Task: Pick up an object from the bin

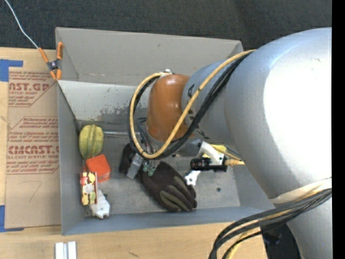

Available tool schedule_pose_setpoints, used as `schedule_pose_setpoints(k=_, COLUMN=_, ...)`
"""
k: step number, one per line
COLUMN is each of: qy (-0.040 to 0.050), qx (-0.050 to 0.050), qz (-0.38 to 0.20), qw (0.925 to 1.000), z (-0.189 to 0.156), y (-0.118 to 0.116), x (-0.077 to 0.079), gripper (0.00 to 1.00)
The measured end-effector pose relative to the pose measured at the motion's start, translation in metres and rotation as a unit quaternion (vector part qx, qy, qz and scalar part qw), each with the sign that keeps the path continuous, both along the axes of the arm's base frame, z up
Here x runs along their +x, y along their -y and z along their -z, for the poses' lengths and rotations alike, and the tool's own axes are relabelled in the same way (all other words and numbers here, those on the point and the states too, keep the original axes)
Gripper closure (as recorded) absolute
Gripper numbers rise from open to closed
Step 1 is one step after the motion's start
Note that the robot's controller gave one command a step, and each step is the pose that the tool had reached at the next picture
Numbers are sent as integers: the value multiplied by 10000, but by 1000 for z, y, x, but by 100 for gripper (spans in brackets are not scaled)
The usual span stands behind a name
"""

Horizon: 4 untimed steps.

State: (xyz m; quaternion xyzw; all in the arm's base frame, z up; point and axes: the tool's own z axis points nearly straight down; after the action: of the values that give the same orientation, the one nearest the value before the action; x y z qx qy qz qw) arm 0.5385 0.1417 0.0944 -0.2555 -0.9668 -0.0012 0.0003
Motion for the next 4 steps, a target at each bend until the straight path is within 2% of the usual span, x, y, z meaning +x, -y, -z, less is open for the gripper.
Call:
schedule_pose_setpoints(k=2, qy=0, qx=1, qz=0, qw=10000, z=0, y=0, x=0, gripper=100)
schedule_pose_setpoints(k=3, qy=-23, qx=-6, qz=102, qw=9999, z=-79, y=5, x=-9, gripper=100)
schedule_pose_setpoints(k=4, qy=34, qx=6, qz=179, qw=9998, z=-31, y=-7, x=5, gripper=100)
